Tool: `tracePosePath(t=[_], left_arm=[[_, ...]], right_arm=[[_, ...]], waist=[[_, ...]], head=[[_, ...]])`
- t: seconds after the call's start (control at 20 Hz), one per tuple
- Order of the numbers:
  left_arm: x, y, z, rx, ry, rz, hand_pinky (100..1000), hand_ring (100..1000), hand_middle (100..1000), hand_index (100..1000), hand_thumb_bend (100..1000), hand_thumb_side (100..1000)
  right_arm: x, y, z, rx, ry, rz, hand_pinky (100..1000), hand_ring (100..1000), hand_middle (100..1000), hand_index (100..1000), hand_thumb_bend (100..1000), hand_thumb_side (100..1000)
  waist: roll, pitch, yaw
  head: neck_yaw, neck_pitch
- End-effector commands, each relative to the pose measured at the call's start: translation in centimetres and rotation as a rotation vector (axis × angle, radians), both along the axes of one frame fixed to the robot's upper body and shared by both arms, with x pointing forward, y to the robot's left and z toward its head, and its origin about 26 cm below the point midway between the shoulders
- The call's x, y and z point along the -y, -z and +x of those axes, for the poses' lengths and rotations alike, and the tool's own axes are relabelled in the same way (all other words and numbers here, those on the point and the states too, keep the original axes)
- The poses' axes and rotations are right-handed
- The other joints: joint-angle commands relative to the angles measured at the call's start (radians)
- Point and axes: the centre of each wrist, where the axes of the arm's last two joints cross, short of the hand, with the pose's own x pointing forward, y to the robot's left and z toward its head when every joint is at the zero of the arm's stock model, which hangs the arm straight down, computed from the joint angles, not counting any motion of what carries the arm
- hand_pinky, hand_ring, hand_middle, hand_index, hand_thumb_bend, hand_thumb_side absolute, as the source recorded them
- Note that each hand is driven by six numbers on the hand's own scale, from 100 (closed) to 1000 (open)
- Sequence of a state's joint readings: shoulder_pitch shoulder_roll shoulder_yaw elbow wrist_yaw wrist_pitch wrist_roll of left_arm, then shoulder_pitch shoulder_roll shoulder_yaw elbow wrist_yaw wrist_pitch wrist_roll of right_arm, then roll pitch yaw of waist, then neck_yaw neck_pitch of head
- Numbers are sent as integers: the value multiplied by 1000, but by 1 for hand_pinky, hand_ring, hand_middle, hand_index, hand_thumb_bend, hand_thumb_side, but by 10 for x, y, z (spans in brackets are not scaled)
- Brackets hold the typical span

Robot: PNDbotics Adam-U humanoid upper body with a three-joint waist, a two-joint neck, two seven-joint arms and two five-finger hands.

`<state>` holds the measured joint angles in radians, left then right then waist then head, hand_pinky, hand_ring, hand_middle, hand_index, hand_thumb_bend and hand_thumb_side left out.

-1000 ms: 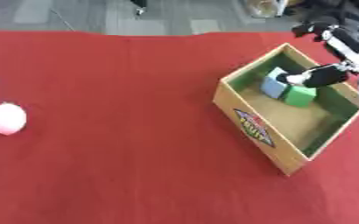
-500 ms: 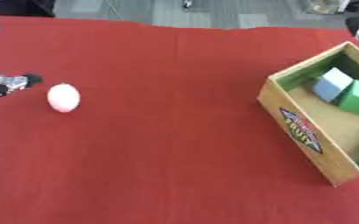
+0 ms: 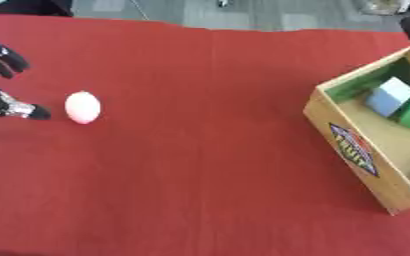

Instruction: Pick up the objects with one hand, pass them to the other hand, and then place them into the box on the other side of the table.

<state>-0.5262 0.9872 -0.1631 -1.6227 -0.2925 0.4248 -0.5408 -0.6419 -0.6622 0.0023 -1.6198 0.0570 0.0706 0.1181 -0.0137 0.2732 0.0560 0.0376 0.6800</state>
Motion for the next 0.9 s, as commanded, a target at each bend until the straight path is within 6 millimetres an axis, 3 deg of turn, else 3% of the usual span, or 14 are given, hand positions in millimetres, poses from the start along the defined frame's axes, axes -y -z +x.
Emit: tracePosePath(t=[0.05, 0.25, 0.9], left_arm=[[-5, -12, 2, -42, -41, 105, 881, 792, 744, 798, 858, 268], [-2, 4, 17, -100, -99, 173, 885, 799, 748, 797, 851, 194], [10, 20, 47, -131, -116, 206, 878, 791, 741, 765, 783, 196]], right_arm=[[1, -9, -1, 23, 8, -18, 842, 892, 720, 847, 343, 212], [0, -7, 0, 16, 7, -19, 841, 889, 717, 846, 340, 215], [2, -1, 2, 6, 16, -23, 841, 885, 712, 842, 338, 216]], waist=[[17, -37, 1], [15, -38, 0], [17, -35, -4]], head=[[2, 5], [16, 4], [57, 7]])
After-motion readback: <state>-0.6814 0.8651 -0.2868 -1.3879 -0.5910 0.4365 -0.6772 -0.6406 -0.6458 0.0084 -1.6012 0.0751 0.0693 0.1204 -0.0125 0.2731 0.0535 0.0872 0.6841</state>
